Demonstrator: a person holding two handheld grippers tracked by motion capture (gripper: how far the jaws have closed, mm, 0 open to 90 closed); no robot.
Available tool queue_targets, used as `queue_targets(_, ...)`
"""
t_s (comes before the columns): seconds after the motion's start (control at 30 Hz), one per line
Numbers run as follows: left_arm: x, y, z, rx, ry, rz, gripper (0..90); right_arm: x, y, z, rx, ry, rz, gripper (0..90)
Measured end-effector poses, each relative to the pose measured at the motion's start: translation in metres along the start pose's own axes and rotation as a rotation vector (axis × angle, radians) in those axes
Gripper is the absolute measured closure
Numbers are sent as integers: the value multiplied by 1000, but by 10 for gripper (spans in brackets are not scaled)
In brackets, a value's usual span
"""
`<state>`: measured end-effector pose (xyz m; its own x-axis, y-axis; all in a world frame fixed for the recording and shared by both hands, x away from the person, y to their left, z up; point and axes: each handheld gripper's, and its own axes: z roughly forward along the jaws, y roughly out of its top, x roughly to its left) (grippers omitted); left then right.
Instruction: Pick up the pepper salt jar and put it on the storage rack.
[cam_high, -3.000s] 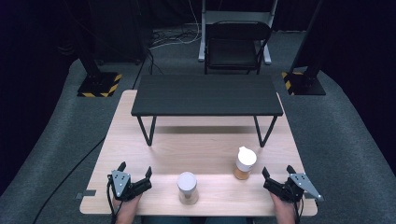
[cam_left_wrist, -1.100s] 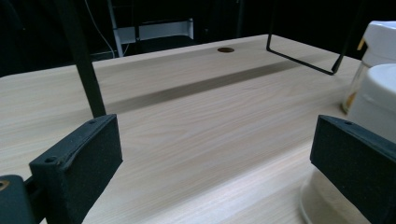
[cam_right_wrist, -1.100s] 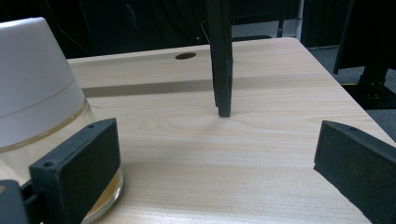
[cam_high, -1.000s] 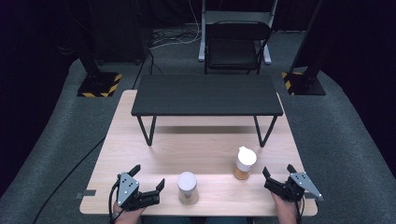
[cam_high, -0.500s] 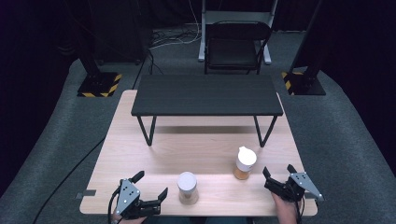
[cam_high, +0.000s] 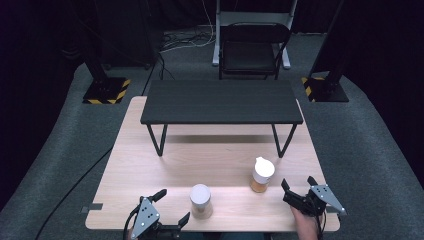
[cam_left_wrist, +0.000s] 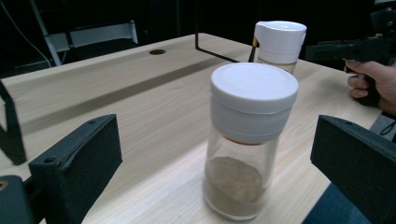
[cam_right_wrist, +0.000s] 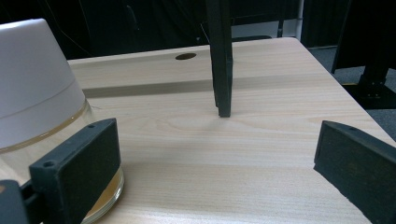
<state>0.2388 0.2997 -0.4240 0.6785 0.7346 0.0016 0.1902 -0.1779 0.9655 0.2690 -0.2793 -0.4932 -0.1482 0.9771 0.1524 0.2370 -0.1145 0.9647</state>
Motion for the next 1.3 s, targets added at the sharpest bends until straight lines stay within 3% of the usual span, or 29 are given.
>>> queue_targets(0.47, -4, 5, 15, 5, -31, 3, 14, 0, 0, 0, 0, 0, 2, 0)
queue_targets(0.93, -6, 15, 46, 45, -68, 5, 21, -1, 0, 0, 1, 4, 4, 0)
queue_targets(1.17, -9, 22, 62, 96, -61, 10, 100, -1, 0, 0, 2, 5, 6, 0)
queue_targets(1.3, -12, 24, 66, 125, -41, 16, 197, -1, 0, 0, 2, 5, 9, 0)
